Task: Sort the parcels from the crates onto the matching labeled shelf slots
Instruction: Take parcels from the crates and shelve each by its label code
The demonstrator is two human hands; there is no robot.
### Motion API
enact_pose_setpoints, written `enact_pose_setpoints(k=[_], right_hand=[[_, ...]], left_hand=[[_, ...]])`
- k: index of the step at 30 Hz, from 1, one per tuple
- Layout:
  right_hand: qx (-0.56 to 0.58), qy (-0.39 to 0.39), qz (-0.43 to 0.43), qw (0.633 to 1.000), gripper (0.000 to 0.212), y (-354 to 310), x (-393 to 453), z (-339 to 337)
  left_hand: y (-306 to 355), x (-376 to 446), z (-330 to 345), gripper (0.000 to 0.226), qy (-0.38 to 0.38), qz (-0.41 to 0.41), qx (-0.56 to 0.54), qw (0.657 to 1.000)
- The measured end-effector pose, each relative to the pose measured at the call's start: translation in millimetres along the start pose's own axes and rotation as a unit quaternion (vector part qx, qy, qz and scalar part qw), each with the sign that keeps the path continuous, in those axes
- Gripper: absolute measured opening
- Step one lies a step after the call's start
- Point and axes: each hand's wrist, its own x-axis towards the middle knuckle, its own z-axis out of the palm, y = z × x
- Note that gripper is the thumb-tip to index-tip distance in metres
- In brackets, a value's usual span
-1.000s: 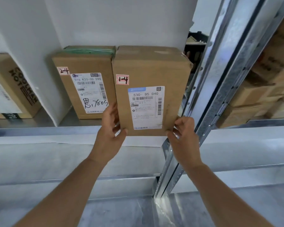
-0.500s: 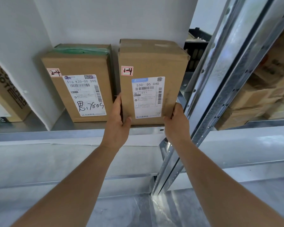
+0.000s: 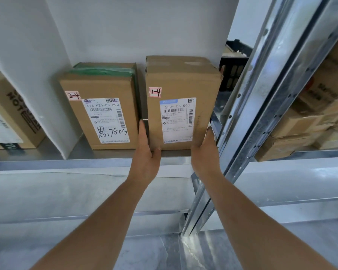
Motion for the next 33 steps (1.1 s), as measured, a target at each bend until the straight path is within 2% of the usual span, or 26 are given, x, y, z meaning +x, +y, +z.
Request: enact_pose_setpoints(k=[4, 7, 11, 16, 19, 25, 29, 33], right_hand=[[-0.037, -0.012, -0.025, 0.999, 0.064, 3.9, -32.9, -9.7], [-0.117, -0.059, -0.054, 0.99, 0.055, 13.3, -72.3, -19.5], [-0.257, -0.138, -0.109, 0.95, 0.046, 25.1, -110.8, -27.5], [-0.324, -0.188, -0.206, 0.904, 0.043, 28.2, -163.6, -32.1], [-0.341, -0.207, -0.261, 0.879, 0.044, 24.5, -191.5, -27.7], [-0.329, -0.249, -0.315, 0.855, 0.047, 5.5, -247.5, -11.5], [-0.325, -0.291, -0.363, 0.823, 0.061, -13.0, -274.6, 0.1], [-0.332, -0.28, -0.414, 0.799, 0.065, -43.7, -296.9, 25.1]], left_hand=[[19.7, -38.0, -3.4, 0.076, 0.033, -0.04, 0.08, 0.995], [30.2, -77.4, -8.7, 0.057, 0.031, -0.046, 0.171, 0.984], [41.5, -128.1, -23.6, 0.047, 0.021, -0.063, 0.237, 0.969], [54.4, -201.9, -42.1, 0.036, 0.058, -0.078, 0.328, 0.94], [59.5, -238.0, -55.2, 0.04, 0.054, -0.095, 0.388, 0.915], [61.7, -283.5, -87.5, 0.049, 0.058, -0.142, 0.448, 0.881], [56.1, -303.7, -116.7, 0.056, 0.107, -0.183, 0.445, 0.87], [48.6, -319.2, -162.2, 0.066, 0.151, -0.202, 0.449, 0.857]])
